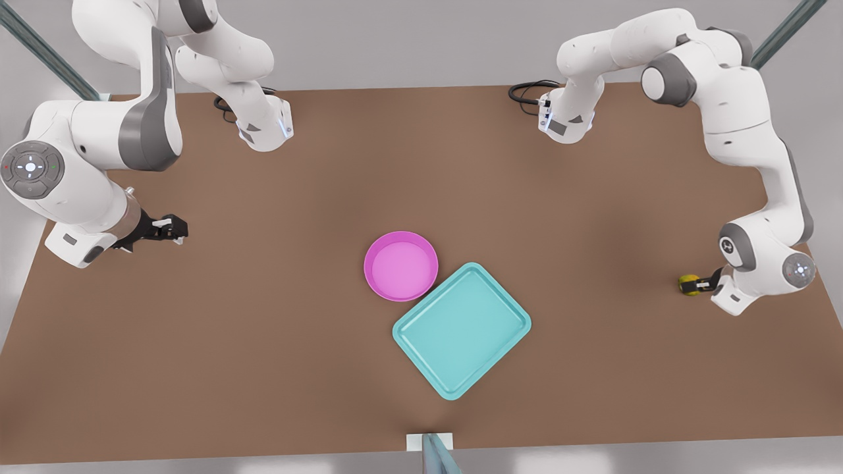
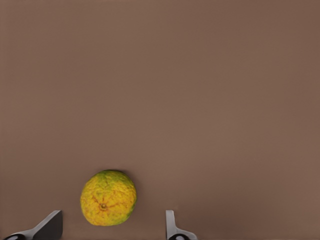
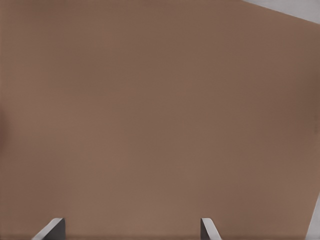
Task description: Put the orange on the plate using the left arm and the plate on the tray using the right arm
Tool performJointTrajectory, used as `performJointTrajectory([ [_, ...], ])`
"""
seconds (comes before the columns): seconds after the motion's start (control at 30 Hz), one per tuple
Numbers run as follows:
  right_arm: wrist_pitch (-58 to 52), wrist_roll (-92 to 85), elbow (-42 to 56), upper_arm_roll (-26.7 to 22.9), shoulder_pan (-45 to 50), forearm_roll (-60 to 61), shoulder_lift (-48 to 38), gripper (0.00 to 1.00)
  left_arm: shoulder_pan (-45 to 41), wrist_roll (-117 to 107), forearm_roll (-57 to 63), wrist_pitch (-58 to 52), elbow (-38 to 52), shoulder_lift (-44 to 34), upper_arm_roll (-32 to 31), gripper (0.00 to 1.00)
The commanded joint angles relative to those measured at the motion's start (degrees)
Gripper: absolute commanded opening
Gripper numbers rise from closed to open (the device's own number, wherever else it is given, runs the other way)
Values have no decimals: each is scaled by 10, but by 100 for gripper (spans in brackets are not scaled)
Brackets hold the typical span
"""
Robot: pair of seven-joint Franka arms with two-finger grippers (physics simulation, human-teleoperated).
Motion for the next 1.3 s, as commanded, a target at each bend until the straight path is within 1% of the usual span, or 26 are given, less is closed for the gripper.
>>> performJointTrajectory([
  [0.0, 0, -11, 0, 0, 0, 0, -1, 100, 0, 116, 0, 63, -14, 1, 1, 100],
  [0.13, 0, -10, 0, 0, 0, 0, -1, 100, 2, 116, 0, 66, -17, 20, 2, 100],
  [0.27, 0, -12, 0, 0, 0, -1, -1, 100, 15, 116, 0, 104, -17, 41, 3, 100],
  [0.6, 0, -11, 0, 1, 4, -2, -1, 100, 14, 113, -4, 96, -33, 45, 3, 100],
  [0.8, 0, -14, 0, 1, 2, -2, -1, 100, 15, 111, -5, 99, -32, 50, 3, 90],
  [0.87, 0, -13, 0, 1, 3, -2, -1, 100, 15, 111, -5, 99, -32, 50, 3, 74],
  [0.9, 0, -14, 0, 1, 2, -2, -1, 100, 15, 111, -5, 99, -32, 50, 3, 70],
  [0.97, 0, -14, 0, 1, 1, -3, -1, 100, 15, 110, -5, 99, -32, 50, 3, 64],
  [1.03, -1, -14, 0, 1, 2, -3, -1, 100, 14, 109, -5, 99, -32, 48, 3, 64],
  [1.13, -1, -14, 0, 1, 2, -3, -1, 100, 0, 51, -5, 63, -32, 31, 3, 64],
  [1.2, -1, -14, 0, 1, 2, -3, -1, 100, -53, 11, -7, 8, -33, -13, 3, 65],
  [1.23, 0, -14, 0, 1, 2, -2, -1, 100, -96, -54, -7, -31, -32, -37, -6, 65],
  [1.27, 0, -14, 0, 1, 2, -3, -1, 100, -153, -106, -8, -46, -27, -45, -6, 65],
])
